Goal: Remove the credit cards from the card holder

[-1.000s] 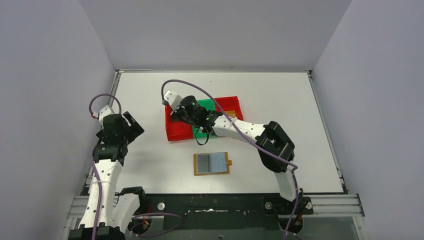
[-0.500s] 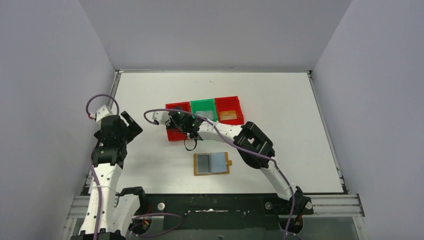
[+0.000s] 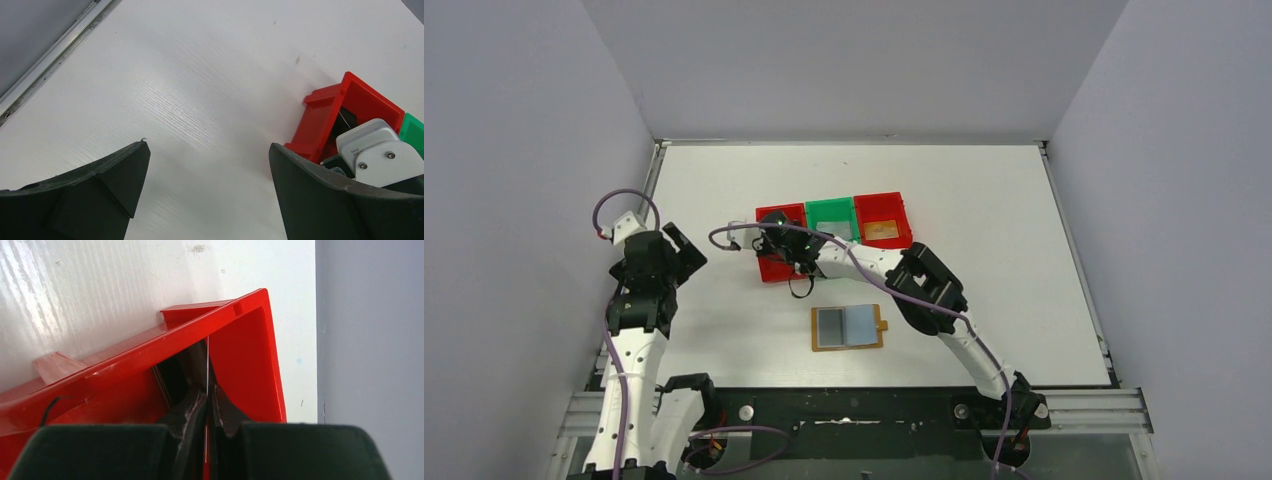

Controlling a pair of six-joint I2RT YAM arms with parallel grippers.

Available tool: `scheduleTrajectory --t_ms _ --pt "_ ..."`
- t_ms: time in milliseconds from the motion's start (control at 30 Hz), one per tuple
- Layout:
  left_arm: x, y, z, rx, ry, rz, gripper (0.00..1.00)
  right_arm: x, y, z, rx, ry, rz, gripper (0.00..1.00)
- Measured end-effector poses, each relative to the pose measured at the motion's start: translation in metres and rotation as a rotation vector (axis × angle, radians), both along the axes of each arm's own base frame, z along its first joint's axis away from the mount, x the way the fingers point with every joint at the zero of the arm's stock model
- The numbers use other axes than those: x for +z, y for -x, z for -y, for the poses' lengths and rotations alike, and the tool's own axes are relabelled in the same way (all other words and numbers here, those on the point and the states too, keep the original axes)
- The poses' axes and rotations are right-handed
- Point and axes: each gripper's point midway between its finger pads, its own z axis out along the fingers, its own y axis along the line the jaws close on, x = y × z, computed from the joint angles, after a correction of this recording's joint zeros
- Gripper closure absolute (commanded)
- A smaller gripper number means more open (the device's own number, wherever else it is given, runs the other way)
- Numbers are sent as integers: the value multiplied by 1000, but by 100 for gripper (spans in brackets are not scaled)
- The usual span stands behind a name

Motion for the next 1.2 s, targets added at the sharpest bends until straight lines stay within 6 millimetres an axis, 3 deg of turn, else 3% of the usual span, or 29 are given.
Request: scheduleTrajectory --t_ms 233,267,300,333,433,633,900,1200 --pt "6 2 -3 15 -10 22 8 -14 -12 0 10 35 48 91" --pt "7 3 -3 16 -11 27 8 -18 -13 0 13 38 46 87" --pt "8 3 -4 19 -13 30 8 -20 -14 1 12 40 44 73" --pt "9 4 -4 21 -15 33 8 -22 -15 1 12 39 42 65" --pt "11 4 -5 26 -18 41 8 -18 -21 3 -5 16 43 64" --pt "12 5 -7 31 -18 45 8 -25 -24 9 -19 -27 -27 51" --pt "11 5 -6 27 -16 45 8 -13 -18 6 -20 -119 -114 38" --pt "9 3 -4 17 -9 34 8 10 -15 3 -27 -247 -201 33"
